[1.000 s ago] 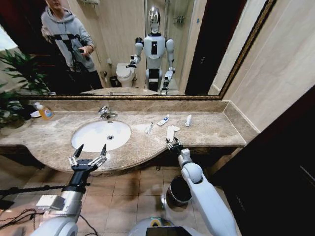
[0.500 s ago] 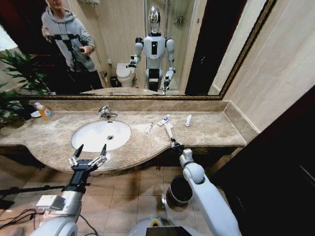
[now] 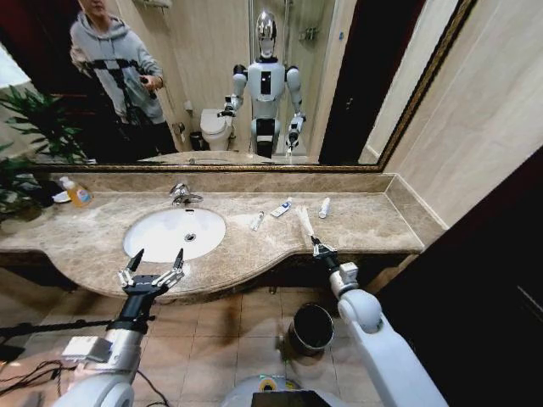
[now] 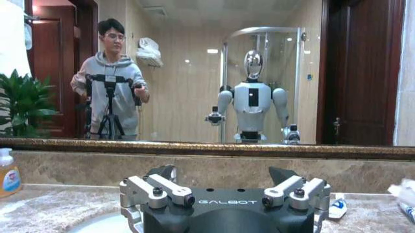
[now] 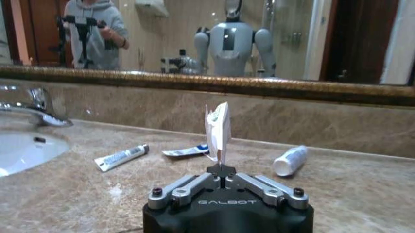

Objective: Pick up the trash from the sink and place it in the trash bin.

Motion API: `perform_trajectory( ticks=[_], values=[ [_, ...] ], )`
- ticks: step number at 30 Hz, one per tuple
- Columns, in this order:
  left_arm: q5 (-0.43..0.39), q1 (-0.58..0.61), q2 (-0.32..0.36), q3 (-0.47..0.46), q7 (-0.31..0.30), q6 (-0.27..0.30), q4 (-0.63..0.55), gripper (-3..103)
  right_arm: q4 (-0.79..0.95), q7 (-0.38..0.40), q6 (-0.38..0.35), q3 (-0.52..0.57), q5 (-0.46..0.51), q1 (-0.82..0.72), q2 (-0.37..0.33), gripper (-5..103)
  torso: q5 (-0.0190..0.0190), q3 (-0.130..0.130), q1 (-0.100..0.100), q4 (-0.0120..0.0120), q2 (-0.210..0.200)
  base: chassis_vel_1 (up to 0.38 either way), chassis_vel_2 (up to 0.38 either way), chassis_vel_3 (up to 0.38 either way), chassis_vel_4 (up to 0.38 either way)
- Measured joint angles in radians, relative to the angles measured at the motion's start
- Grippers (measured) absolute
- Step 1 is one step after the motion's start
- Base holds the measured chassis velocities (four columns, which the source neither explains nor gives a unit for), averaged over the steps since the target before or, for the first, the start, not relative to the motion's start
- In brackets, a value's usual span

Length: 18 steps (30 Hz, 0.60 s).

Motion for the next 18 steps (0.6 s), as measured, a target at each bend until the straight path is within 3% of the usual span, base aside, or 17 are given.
perform_trajectory(
  ticks=[7, 14, 15, 18],
  values=[
    [0.000, 0.000, 0.000, 0.000, 0.000, 0.000, 0.000, 100, 0.131, -0.027, 0.055, 0.082, 0.019, -0.203, 0.011, 0, 0.0000, 0.000, 0.000, -0.0001, 0.000, 0.000, 0.000, 0.000, 0.000],
    [0.000, 0.000, 0.000, 0.000, 0.000, 0.000, 0.000, 100, 0.115, -0.045, 0.258, 0.102, -0.013, -0.467, 0.022, 0, 0.0000, 0.000, 0.000, -0.0003, 0.000, 0.000, 0.000, 0.000, 0.000],
    [0.000, 0.000, 0.000, 0.000, 0.000, 0.000, 0.000, 100, 0.115, -0.045, 0.258, 0.102, -0.013, -0.467, 0.022, 0, 0.0000, 0.000, 0.000, -0.0003, 0.000, 0.000, 0.000, 0.000, 0.000],
    [0.000, 0.000, 0.000, 0.000, 0.000, 0.000, 0.000, 100, 0.061, -0.037, 0.346, 0.102, -0.061, -0.521, 0.028, 0, -0.0001, 0.000, 0.000, -0.0001, 0.000, 0.000, 0.000, 0.000, 0.000]
  ],
)
